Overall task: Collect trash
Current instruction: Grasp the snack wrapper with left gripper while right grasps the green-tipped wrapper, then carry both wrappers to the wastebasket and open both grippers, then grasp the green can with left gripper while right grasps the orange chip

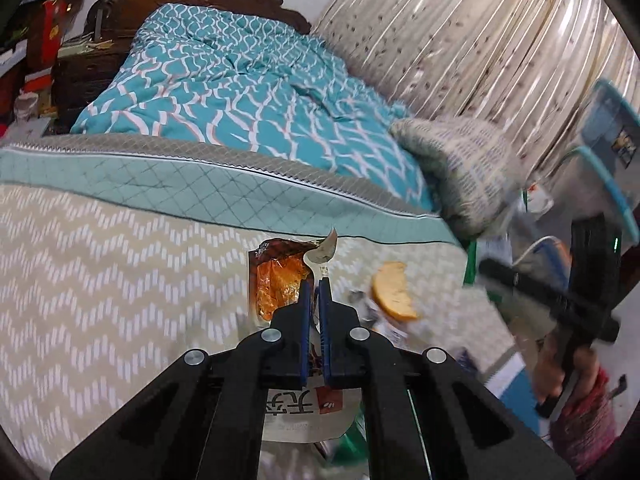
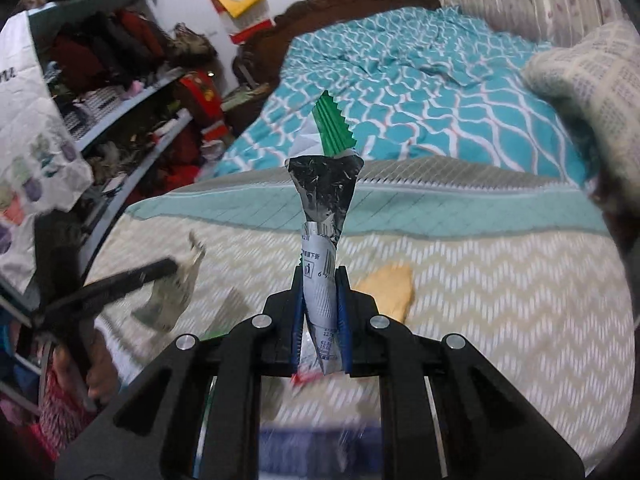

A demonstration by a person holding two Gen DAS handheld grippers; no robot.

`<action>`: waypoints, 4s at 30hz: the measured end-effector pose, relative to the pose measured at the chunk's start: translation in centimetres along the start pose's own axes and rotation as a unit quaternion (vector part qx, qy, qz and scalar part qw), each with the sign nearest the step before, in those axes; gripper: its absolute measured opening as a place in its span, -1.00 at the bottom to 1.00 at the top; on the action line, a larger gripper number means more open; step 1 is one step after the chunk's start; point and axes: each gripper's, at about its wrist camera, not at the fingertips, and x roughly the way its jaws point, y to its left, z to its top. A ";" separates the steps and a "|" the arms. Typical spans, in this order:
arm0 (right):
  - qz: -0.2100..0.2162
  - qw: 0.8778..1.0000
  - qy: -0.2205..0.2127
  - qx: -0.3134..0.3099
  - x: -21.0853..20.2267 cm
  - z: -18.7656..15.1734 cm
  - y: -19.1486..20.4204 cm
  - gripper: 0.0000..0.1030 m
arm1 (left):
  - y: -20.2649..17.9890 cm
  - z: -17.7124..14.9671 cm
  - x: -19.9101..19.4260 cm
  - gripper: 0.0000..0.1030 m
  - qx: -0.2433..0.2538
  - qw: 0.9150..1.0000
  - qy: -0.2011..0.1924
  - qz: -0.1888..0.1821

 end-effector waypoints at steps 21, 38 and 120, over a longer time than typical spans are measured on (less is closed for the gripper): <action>-0.028 0.999 -0.032 0.025 -10.5 -20.3 2.9 -0.67 | -2.1 -13.3 -9.2 -0.92 -0.027 0.993 0.047 -0.102; -0.104 0.972 -0.099 0.188 -19.3 -26.5 -11.7 -0.67 | -27.5 -15.3 5.4 -0.93 0.170 0.940 0.199 -0.220; 0.022 0.983 0.074 0.165 -0.6 -7.6 -9.8 -0.03 | -1.2 -9.2 2.6 0.58 -0.072 0.993 0.091 0.020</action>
